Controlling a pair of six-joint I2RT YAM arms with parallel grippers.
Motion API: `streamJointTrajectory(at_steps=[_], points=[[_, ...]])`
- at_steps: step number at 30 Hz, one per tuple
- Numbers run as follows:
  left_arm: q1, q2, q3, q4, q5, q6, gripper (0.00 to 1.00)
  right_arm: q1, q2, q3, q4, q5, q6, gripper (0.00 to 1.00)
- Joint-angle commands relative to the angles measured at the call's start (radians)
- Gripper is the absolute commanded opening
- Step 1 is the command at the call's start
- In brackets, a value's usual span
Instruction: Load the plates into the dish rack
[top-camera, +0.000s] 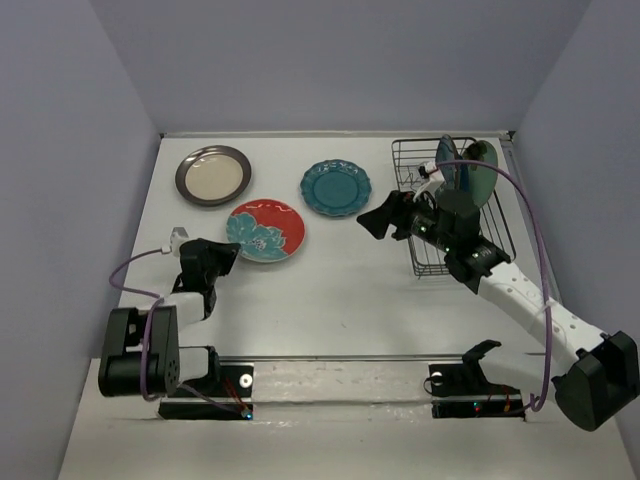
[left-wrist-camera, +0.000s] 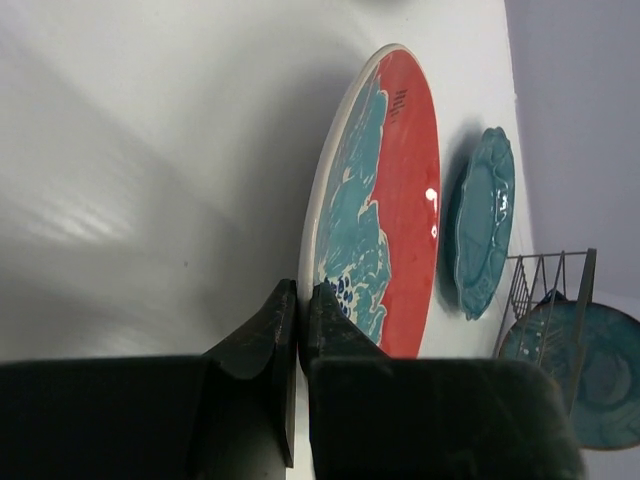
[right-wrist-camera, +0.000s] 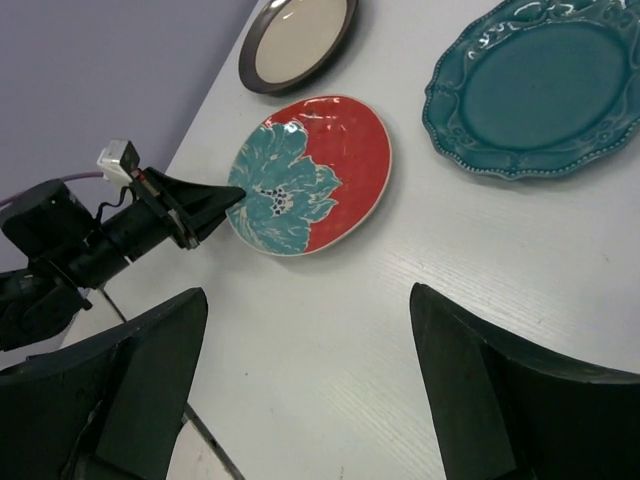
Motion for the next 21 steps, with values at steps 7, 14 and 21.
streamJointTrajectory(at_steps=[7, 14, 21], points=[[0.003, -0.634, 0.13, -0.405, 0.093, 0.224, 0.06, 0.087, 0.149, 0.098, 0.014, -0.096, 0.013, 0.93], [-0.009, -0.716, 0.16, -0.44, 0.321, 0.221, 0.06, 0.087, 0.244, 0.136, 0.028, -0.12, 0.018, 0.96], [-0.009, -0.681, 0.186, -0.35, 0.521, 0.192, 0.06, 0.087, 0.298, 0.132, 0.031, -0.063, -0.028, 0.99]])
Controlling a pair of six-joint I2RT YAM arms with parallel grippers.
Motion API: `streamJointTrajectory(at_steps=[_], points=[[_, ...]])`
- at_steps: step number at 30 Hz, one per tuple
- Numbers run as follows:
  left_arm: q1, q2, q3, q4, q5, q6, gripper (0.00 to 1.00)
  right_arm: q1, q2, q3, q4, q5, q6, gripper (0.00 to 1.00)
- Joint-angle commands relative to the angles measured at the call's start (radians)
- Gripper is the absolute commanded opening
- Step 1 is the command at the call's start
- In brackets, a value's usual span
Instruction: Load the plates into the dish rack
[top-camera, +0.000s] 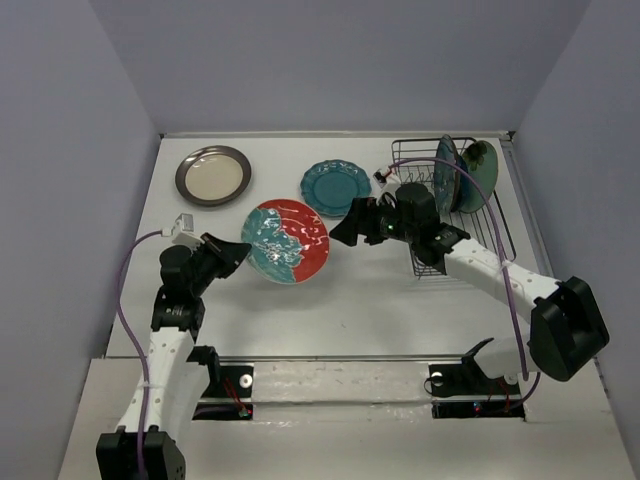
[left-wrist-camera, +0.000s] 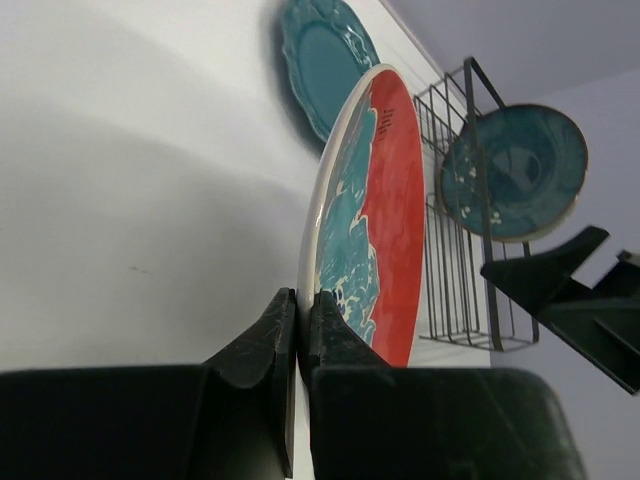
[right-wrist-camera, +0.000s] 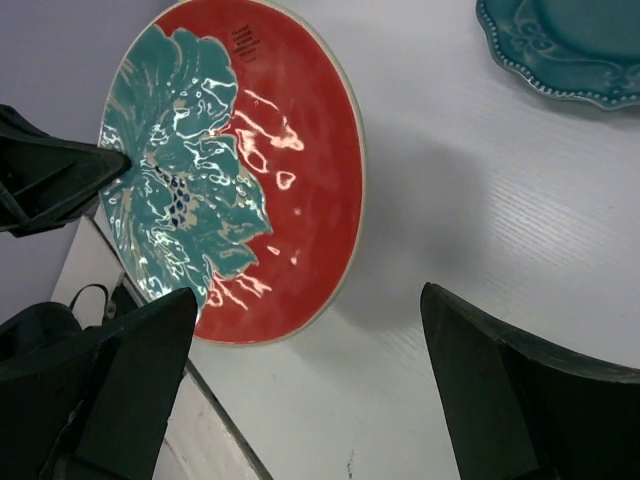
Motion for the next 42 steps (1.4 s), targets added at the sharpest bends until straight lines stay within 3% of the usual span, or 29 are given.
streamJointTrajectory(at_steps=[1, 9, 13, 18, 21, 22, 23, 24, 25, 26, 27, 28, 30, 31, 33, 34, 35, 37, 38, 42], points=[[-0.004, -0.018, 0.105, 0.225, 0.235, -0.06, 0.06, 0.003, 0.014, 0.034, 0.034, 0.026, -0.047, 0.99], [-0.04, 0.007, 0.19, 0.251, 0.382, -0.037, 0.06, -0.017, 0.03, 0.014, 0.031, 0.006, -0.084, 0.99], [-0.062, 0.01, 0.205, 0.271, 0.401, -0.025, 0.06, -0.027, 0.021, 0.0, 0.049, -0.084, -0.084, 0.99], [-0.122, 0.039, 0.205, 0.342, 0.407, -0.034, 0.06, -0.027, -0.005, -0.038, 0.136, -0.233, -0.037, 0.88], [-0.177, 0.061, 0.219, 0.372, 0.383, -0.028, 0.06, -0.027, -0.029, -0.061, 0.21, -0.294, 0.006, 0.7], [-0.201, 0.074, 0.233, 0.375, 0.367, -0.024, 0.06, -0.038, -0.035, -0.078, 0.248, -0.308, 0.022, 0.54], [-0.211, 0.091, 0.239, 0.376, 0.361, -0.016, 0.06, -0.047, -0.049, -0.093, 0.284, -0.34, 0.045, 0.31], [-0.218, 0.091, 0.245, 0.376, 0.353, -0.013, 0.06, -0.058, -0.057, -0.094, 0.284, -0.352, 0.055, 0.18], [-0.224, 0.097, 0.251, 0.378, 0.347, -0.011, 0.06, -0.058, -0.066, -0.107, 0.31, -0.362, 0.068, 0.07], [-0.226, 0.114, 0.257, 0.378, 0.341, -0.011, 0.06, -0.067, -0.075, -0.112, 0.316, -0.368, 0.078, 0.07], [-0.228, 0.122, 0.26, 0.376, 0.333, -0.013, 0.1, -0.067, -0.086, -0.115, 0.318, -0.371, 0.085, 0.07], [-0.228, 0.136, 0.265, 0.372, 0.33, -0.011, 0.25, -0.079, -0.109, -0.12, 0.316, -0.366, 0.092, 0.07], [-0.229, 0.142, 0.274, 0.351, 0.323, -0.002, 0.42, -0.098, -0.137, -0.123, 0.312, -0.348, 0.098, 0.07], [-0.229, 0.144, 0.28, 0.334, 0.318, 0.024, 0.63, -0.112, -0.167, -0.123, 0.298, -0.339, 0.098, 0.07], [-0.229, 0.133, 0.319, 0.225, 0.281, 0.08, 0.79, -0.18, -0.196, -0.12, 0.275, -0.313, 0.097, 0.07], [-0.229, 0.121, 0.342, 0.162, 0.249, 0.163, 0.94, -0.211, -0.224, -0.115, 0.253, -0.308, 0.095, 0.07], [-0.229, 0.113, 0.387, 0.102, 0.178, 0.209, 0.99, -0.269, -0.239, -0.092, 0.233, -0.299, 0.094, 0.07], [-0.229, 0.09, 0.44, -0.063, 0.07, 0.327, 0.99, -0.305, -0.282, -0.045, 0.108, -0.206, 0.033, 0.07], [-0.229, 0.082, 0.451, -0.137, 0.044, 0.36, 0.99, -0.314, -0.293, 0.021, 0.062, -0.085, -0.036, 0.07], [-0.229, 0.041, 0.429, -0.216, -0.013, 0.447, 0.99, -0.314, -0.312, 0.146, -0.085, 0.182, -0.165, 0.07]])
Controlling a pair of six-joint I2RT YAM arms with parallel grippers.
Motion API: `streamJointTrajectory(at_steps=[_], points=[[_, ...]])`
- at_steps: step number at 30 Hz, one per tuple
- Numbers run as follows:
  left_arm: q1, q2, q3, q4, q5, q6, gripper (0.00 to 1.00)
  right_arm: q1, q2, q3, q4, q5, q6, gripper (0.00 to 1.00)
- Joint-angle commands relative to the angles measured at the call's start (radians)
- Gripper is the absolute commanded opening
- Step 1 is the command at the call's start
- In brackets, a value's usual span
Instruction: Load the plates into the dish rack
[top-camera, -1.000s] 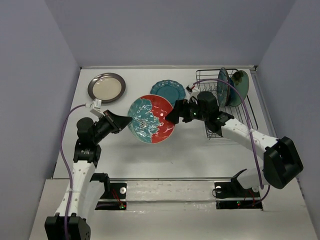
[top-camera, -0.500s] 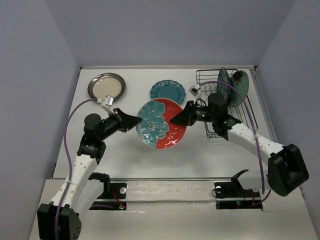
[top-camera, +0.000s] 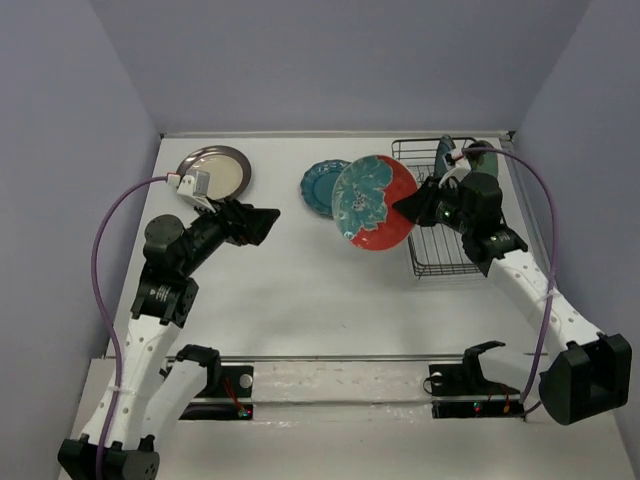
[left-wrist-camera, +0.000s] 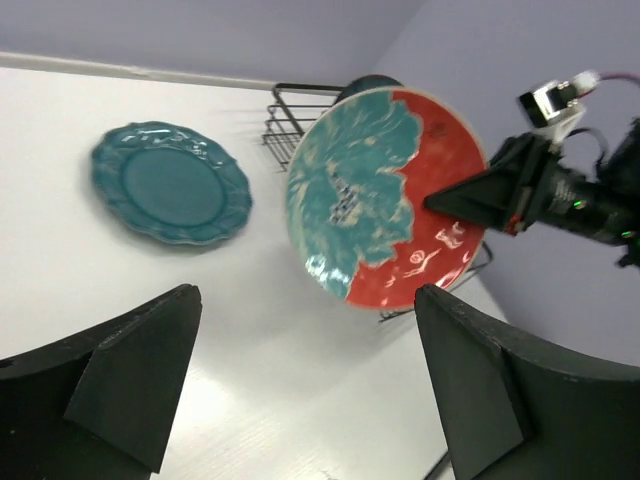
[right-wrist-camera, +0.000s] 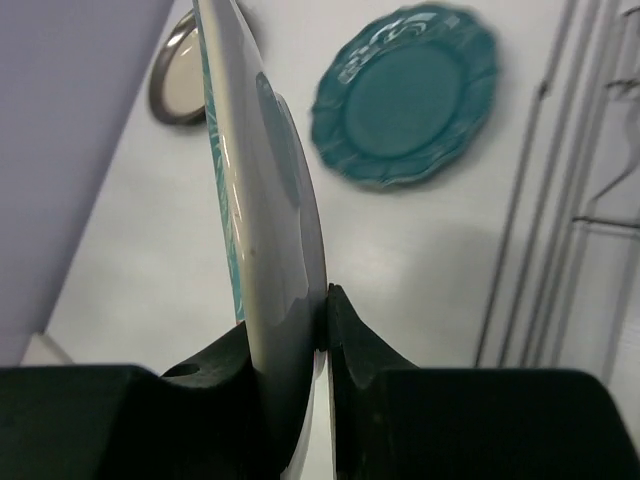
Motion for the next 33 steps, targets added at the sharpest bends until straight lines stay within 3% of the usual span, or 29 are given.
streamJointTrajectory(at_steps=[1, 5, 9, 12, 22, 33], points=[[-0.001, -0.055, -0.007, -0.153, -0.101, 0.157, 0.99, 0.0, -0.071, 0.254, -0.023, 0.333, -0.162, 0.07], [-0.001, -0.063, -0.056, -0.151, -0.104, 0.165, 0.99, 0.0, 0.023, 0.403, -0.1, 0.625, -0.336, 0.07], [-0.001, -0.068, -0.058, -0.144, -0.091, 0.171, 0.99, 0.0, 0.106, 0.504, -0.144, 0.779, -0.468, 0.07], [-0.003, -0.072, -0.059, -0.144, -0.092, 0.166, 0.99, 0.0, 0.182, 0.586, -0.186, 0.787, -0.486, 0.07], [-0.055, -0.059, -0.052, -0.17, -0.129, 0.174, 0.99, 0.051, 0.388, 0.762, -0.213, 1.027, -0.731, 0.07], [-0.1, -0.045, -0.043, -0.185, -0.164, 0.183, 0.99, 0.072, 0.502, 0.798, -0.186, 1.209, -0.823, 0.07]])
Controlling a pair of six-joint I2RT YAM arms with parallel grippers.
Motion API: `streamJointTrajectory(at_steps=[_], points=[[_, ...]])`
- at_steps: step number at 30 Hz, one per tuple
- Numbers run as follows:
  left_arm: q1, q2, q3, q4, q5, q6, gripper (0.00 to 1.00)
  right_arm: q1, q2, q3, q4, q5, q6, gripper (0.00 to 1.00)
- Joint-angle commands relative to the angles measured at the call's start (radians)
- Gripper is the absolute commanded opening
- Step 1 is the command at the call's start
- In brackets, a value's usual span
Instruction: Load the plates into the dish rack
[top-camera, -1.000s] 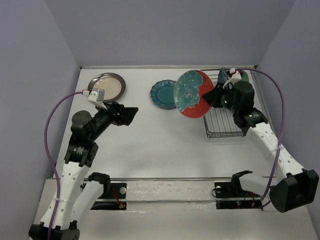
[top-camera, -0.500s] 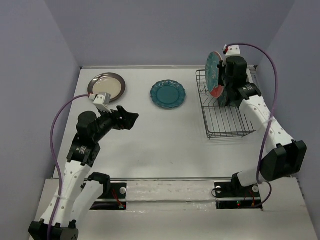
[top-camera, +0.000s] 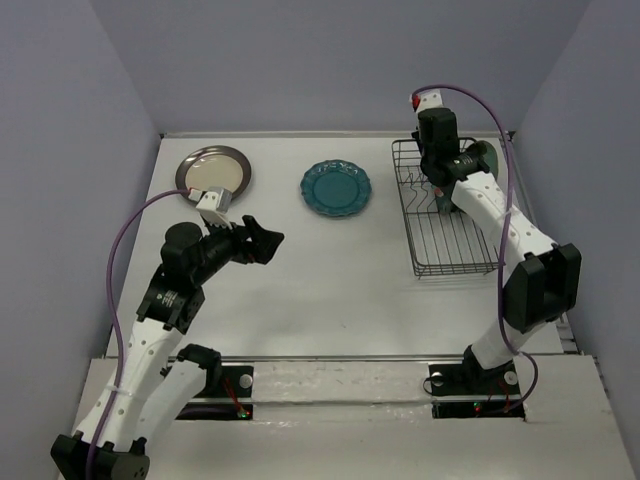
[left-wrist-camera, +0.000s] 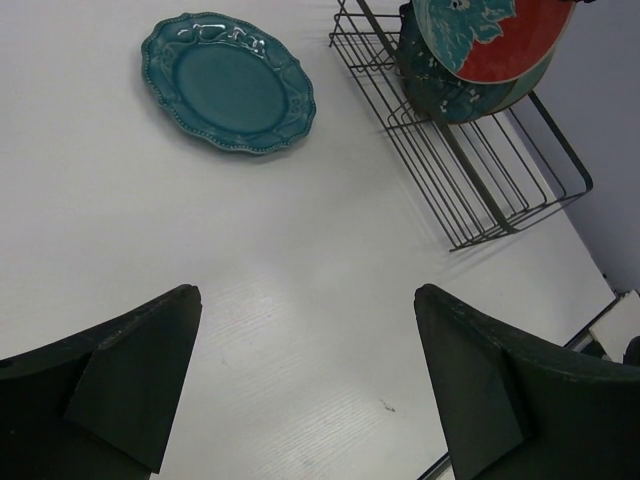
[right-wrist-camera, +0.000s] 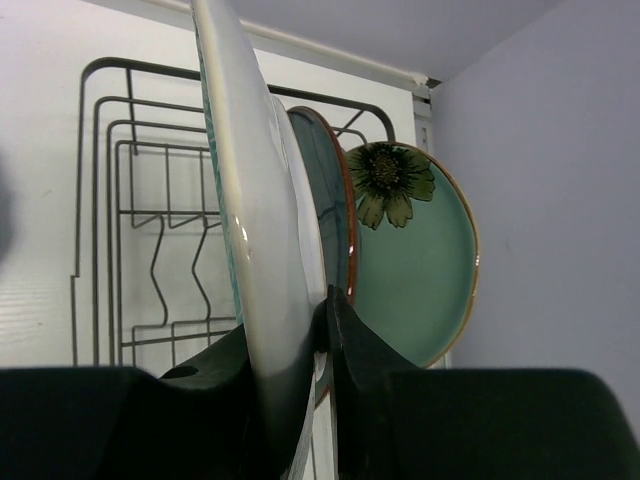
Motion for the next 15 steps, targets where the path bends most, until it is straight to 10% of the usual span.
streamJointTrajectory(at_steps=[1, 15], points=[[-0.013, -0.001, 0.019, 0.013, -0.022, 0.02, 0.99, 0.007, -0.014, 0.092, 0.194, 0.153, -0.066, 0.07], [-0.016, -0.006, 0.019, 0.004, -0.043, 0.021, 0.99, -0.004, 0.05, 0.046, 0.205, 0.139, -0.012, 0.07]])
